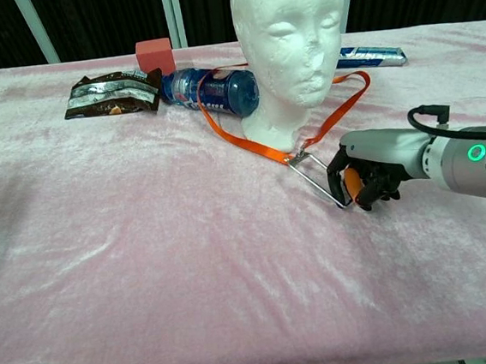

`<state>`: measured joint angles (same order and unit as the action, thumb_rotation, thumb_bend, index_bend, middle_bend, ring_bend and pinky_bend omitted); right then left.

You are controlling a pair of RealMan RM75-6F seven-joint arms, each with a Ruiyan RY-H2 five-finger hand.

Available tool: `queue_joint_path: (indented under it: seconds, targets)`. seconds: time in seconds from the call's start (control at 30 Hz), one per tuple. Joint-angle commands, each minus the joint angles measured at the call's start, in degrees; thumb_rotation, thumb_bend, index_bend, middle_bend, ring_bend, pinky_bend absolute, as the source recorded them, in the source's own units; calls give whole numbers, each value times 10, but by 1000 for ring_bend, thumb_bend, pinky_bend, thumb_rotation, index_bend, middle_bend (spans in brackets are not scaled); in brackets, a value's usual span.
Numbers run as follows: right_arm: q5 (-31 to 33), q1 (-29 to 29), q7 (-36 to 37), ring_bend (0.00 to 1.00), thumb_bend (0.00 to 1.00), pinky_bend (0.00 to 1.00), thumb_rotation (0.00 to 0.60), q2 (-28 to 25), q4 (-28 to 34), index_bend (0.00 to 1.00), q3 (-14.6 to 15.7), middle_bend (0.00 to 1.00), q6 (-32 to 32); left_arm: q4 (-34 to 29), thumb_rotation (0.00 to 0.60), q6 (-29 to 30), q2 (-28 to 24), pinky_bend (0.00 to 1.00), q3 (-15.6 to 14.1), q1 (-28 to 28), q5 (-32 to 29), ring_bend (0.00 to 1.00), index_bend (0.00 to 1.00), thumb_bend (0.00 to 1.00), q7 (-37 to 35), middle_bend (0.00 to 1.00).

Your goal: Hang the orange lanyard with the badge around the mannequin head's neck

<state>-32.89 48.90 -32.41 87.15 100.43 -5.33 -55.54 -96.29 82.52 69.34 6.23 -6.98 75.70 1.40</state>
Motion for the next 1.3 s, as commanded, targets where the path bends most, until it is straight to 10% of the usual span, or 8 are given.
queue_joint_path:
  seconds: [0.03,0.5,0.93,1.3]
  targets:
    - [-12,-9,0,737,908,668,600,-22,29,581,14,700,-6,0,600,-1,1,0,0,0,-1,0,256,81,1,68]
    - [-62,-38,14,725,889,668,600,-64,87,564,56,680,-21,-1,600,3,1,0,2,2,1,0,258,82,2,68]
    - [-128,-145,59,309,279,331,600,-208,154,157,85,216,-170,-5,600,-13,-21,0,-16,0,24,0,186,81,13,68]
    - [-431,-320,292,194,211,209,600,-221,-13,141,155,75,-319,-26,600,-21,-42,0,-44,7,48,0,150,65,27,59]
